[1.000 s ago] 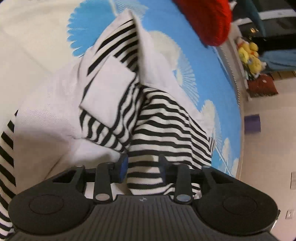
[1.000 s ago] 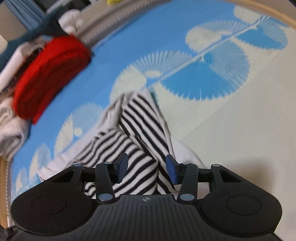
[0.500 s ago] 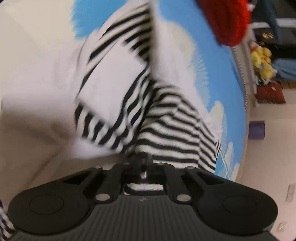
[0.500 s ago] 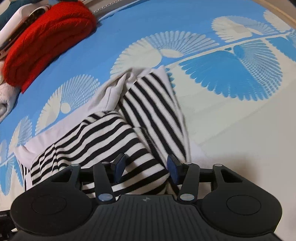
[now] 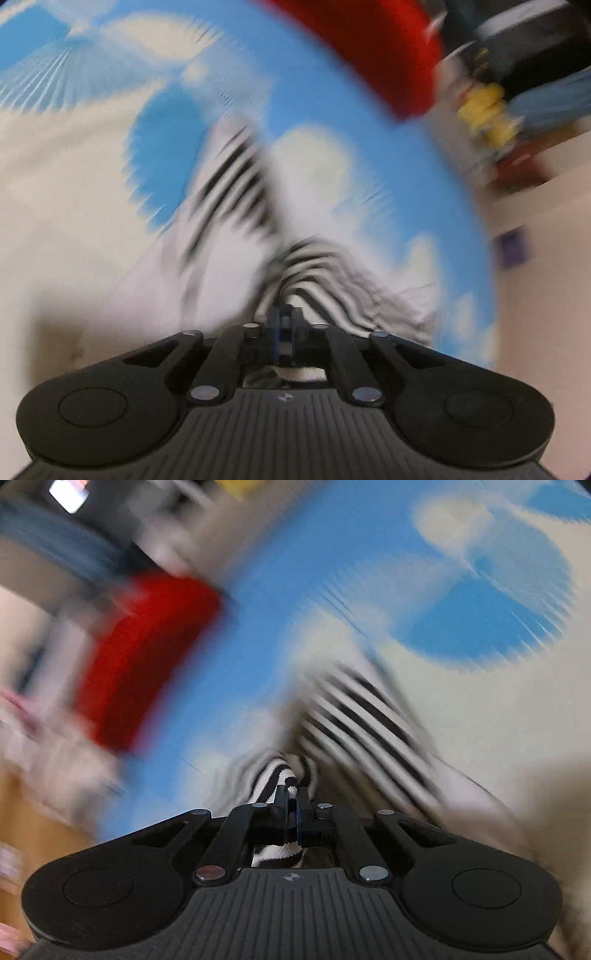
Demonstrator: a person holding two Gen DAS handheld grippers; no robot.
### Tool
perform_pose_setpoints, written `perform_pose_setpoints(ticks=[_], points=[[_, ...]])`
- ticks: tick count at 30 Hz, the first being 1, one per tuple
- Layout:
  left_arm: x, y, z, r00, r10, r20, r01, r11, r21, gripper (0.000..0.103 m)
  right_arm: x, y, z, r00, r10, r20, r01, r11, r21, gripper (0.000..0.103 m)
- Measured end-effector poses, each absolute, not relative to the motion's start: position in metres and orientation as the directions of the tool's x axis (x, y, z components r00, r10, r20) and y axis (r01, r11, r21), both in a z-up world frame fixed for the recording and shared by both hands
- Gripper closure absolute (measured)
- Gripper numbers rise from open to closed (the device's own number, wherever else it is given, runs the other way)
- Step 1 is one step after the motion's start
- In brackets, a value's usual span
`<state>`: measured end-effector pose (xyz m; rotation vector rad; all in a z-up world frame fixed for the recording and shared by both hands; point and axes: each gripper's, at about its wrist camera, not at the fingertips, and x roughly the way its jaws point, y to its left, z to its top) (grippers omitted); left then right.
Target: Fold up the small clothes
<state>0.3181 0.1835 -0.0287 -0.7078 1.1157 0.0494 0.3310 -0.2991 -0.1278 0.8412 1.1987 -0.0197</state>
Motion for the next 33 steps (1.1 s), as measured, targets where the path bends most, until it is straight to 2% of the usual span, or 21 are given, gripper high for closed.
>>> perform_pose_setpoints(ticks=[1,2,3,4,5,7,8,13,14,15,16,17,18,22,24,26,29,30,31,33], points=[[0.317,0.186,-0.035,0.439,-0.286,-0.852,-0.410,0.780,-0.474,0.096,0.329,-0.298,-0.139,0.335,0.361,-0.870,0.473,0.734,0.487,0.090],[0.315,0.189,-0.038,0.441,-0.282,-0.852,-0.428,0.768,-0.476,0.091,0.326,-0.299,-0.142,0.328,0.344,-0.880,0.496,0.730,0.471,0.087],[0.314,0.191,-0.038,0.452,-0.289,-0.844,-0.436,0.754,-0.492,0.078,0.326,-0.299,-0.140,0.341,0.347,-0.874,0.494,0.724,0.481,0.085],[0.314,0.192,-0.036,0.474,-0.299,-0.828,-0.437,0.737,-0.516,0.069,0.328,-0.297,-0.133,0.369,0.347,-0.862,0.464,0.735,0.494,0.085],[0.313,0.193,-0.034,0.495,-0.306,-0.814,-0.434,0.724,-0.536,0.057,0.329,-0.293,-0.123,0.409,0.338,-0.848,0.422,0.753,0.504,0.084],[0.315,0.192,-0.033,0.505,-0.317,-0.803,-0.428,0.716,-0.552,0.053,0.331,-0.289,-0.106,0.477,0.309,-0.823,0.353,0.790,0.501,0.058],[0.315,0.190,-0.036,0.499,-0.324,-0.804,-0.431,0.712,-0.554,0.053,0.331,-0.287,-0.104,0.484,0.302,-0.821,0.337,0.802,0.493,0.054],[0.320,0.187,-0.049,0.480,-0.330,-0.813,-0.488,0.669,-0.560,0.057,0.333,-0.287,-0.124,0.414,0.343,-0.843,0.384,0.774,0.504,0.055],[0.321,0.187,-0.051,0.484,-0.319,-0.815,-0.496,0.667,-0.555,0.068,0.331,-0.283,-0.126,0.409,0.348,-0.844,0.385,0.772,0.505,0.058],[0.321,0.188,-0.051,0.491,-0.310,-0.814,-0.501,0.663,-0.556,0.085,0.332,-0.281,-0.127,0.407,0.351,-0.843,0.375,0.778,0.505,0.068],[0.321,0.189,-0.049,0.501,-0.308,-0.809,-0.501,0.659,-0.561,0.092,0.334,-0.277,-0.126,0.410,0.356,-0.840,0.357,0.784,0.507,0.082],[0.321,0.190,-0.047,0.515,-0.308,-0.800,-0.495,0.655,-0.571,0.099,0.336,-0.275,-0.125,0.418,0.368,-0.830,0.337,0.786,0.519,0.089],[0.321,0.191,-0.041,0.535,-0.306,-0.788,-0.484,0.653,-0.582,0.100,0.336,-0.274,-0.122,0.435,0.385,-0.814,0.320,0.779,0.539,0.099],[0.314,0.196,-0.004,0.661,-0.237,-0.712,-0.408,0.682,-0.606,0.100,0.331,-0.280,-0.088,0.629,0.459,-0.628,0.213,0.674,0.707,0.102],[0.311,0.201,-0.001,0.674,-0.213,-0.708,-0.413,0.686,-0.599,0.100,0.329,-0.283,-0.079,0.671,0.455,-0.585,0.187,0.660,0.728,0.102],[0.314,0.203,-0.013,0.626,-0.221,-0.748,-0.445,0.687,-0.575,0.100,0.333,-0.284,-0.091,0.613,0.445,-0.653,0.248,0.677,0.693,0.102],[0.322,0.197,-0.036,0.480,-0.255,-0.840,-0.480,0.725,-0.494,0.096,0.336,-0.280,-0.135,0.371,0.361,-0.856,0.412,0.762,0.500,0.099],[0.324,0.193,-0.039,0.450,-0.254,-0.856,-0.473,0.745,-0.470,0.094,0.335,-0.281,-0.142,0.334,0.330,-0.883,0.451,0.766,0.457,0.095],[0.324,0.190,-0.037,0.447,-0.248,-0.859,-0.457,0.762,-0.458,0.092,0.333,-0.283,-0.143,0.330,0.293,-0.898,0.476,0.769,0.426,0.095],[0.323,0.188,-0.025,0.490,-0.220,-0.843,-0.433,0.779,-0.455,0.084,0.335,-0.283,-0.129,0.387,0.248,-0.888,0.434,0.801,0.413,0.095]])
